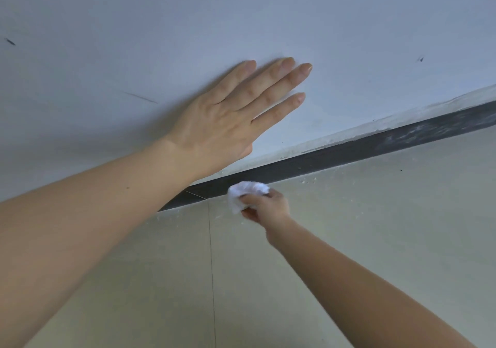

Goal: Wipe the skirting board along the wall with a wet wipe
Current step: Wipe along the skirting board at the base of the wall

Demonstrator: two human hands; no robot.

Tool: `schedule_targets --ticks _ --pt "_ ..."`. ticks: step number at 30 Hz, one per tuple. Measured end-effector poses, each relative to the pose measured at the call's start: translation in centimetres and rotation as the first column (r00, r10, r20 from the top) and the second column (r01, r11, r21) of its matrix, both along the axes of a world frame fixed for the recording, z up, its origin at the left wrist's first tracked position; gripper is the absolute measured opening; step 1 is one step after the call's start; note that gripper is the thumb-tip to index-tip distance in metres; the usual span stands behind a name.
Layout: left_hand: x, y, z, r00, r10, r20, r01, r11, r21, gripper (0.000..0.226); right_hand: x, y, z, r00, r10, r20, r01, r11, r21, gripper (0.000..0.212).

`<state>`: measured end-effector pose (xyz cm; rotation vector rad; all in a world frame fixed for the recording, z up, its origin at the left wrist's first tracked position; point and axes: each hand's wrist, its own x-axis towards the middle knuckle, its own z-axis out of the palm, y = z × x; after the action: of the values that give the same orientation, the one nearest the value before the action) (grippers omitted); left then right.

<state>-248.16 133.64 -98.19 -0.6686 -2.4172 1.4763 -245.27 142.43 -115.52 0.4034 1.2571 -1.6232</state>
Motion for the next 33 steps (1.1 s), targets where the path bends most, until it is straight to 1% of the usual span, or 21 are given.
schedule_targets --ticks 1,2,3,5,7,11,13,16,20,22,23,25,26,27,28,29,30,32,33 --pt "0.5 -0.5 0.1 1.0 0.01 0.004 -0.01 1.0 -0.015 0.081 1.1 -1.6 -0.1 0.995 0.092 -0.032 -0.091 0.995 0.038 0.024" --pt "0.9 -1.0 0.3 1.0 0.019 0.008 -0.019 0.999 -0.033 0.08 1.9 -3.1 -0.1 0.988 0.148 -0.053 -0.144 0.987 0.075 0.024" --pt "1.1 -1.4 0.5 1.0 0.023 0.008 -0.023 0.999 -0.05 0.08 2.4 -4.3 -0.2 0.986 0.153 -0.069 -0.145 0.984 0.103 0.025" --pt "1.4 -1.8 0.6 1.0 0.019 0.001 -0.019 0.998 -0.066 0.08 2.4 -5.8 -0.2 0.994 0.055 -0.092 -0.044 0.992 0.122 0.019" --pt "1.4 -1.6 0.3 1.0 0.029 -0.01 -0.03 0.998 -0.051 0.082 1.7 -5.7 -0.2 0.994 -0.066 -0.088 0.076 0.991 0.107 0.012" --pt "1.3 -0.9 -1.1 0.997 0.069 -0.043 -0.067 0.997 0.038 0.083 -1.2 -1.7 -0.4 0.954 -0.299 -0.02 0.3 0.953 0.039 0.013" --pt "0.8 -0.3 -1.8 0.996 0.067 -0.051 -0.063 0.996 0.07 0.085 -3.6 1.4 -0.7 0.936 -0.351 -0.033 0.352 0.936 0.027 0.012" --pt "-0.6 1.5 -2.8 0.999 0.024 -0.032 -0.019 0.991 0.129 0.085 -7.6 6.4 -0.8 0.915 -0.39 -0.1 0.395 0.919 0.025 0.011" --pt "-3.6 4.8 -3.3 0.997 -0.065 -0.042 0.073 0.971 0.226 0.081 -12.6 12.6 -0.8 0.886 -0.413 -0.21 0.44 0.892 0.103 0.01" --pt "-5.1 6.0 -2.9 0.995 -0.071 -0.071 0.085 0.974 0.211 0.079 -14.6 15.0 -0.8 0.851 -0.465 -0.245 0.506 0.85 0.148 0.011" --pt "-5.7 6.4 -2.6 0.994 -0.064 -0.087 0.08 0.977 0.196 0.079 -15.3 16.0 -0.7 0.817 -0.52 -0.25 0.565 0.809 0.163 0.012" --pt "-6.5 6.6 -2.0 0.994 -0.043 -0.1 0.061 0.981 0.182 0.077 -16.4 17.9 -0.6 0.713 -0.651 -0.26 0.698 0.692 0.182 0.009" --pt "-6.7 6.5 -1.7 0.995 -0.034 -0.097 0.052 0.982 0.183 0.076 -16.7 18.7 -0.6 0.665 -0.693 -0.276 0.745 0.641 0.184 0.007" --pt "-6.7 6.3 -1.6 0.995 -0.03 -0.092 0.046 0.983 0.178 0.075 -16.8 19.1 -0.6 0.642 -0.709 -0.292 0.765 0.616 0.186 0.012" --pt "-6.6 6.1 -1.6 0.996 -0.029 -0.089 0.044 0.984 0.171 0.075 -16.6 19.1 -0.6 0.651 -0.697 -0.301 0.757 0.624 0.193 0.018" --pt "-6.3 5.8 -1.7 0.996 -0.025 -0.087 0.039 0.986 0.165 0.075 -16.2 18.8 -0.6 0.69 -0.659 -0.299 0.721 0.663 0.202 0.02" --pt "-6.0 5.5 -1.8 0.996 -0.019 -0.087 0.033 0.986 0.164 0.075 -15.5 18.2 -0.4 0.755 -0.586 -0.294 0.65 0.729 0.216 0.018" --pt "-4.9 4.9 -1.9 0.996 0.005 -0.094 0.012 0.983 0.183 0.076 -13.2 15.9 -0.1 0.89 -0.366 -0.27 0.43 0.871 0.238 0.016" --pt "-4.2 4.5 -2.0 0.995 0.024 -0.098 -0.003 0.978 0.21 0.078 -11.9 14.7 0.1 0.933 -0.258 -0.25 0.315 0.922 0.225 0.017"
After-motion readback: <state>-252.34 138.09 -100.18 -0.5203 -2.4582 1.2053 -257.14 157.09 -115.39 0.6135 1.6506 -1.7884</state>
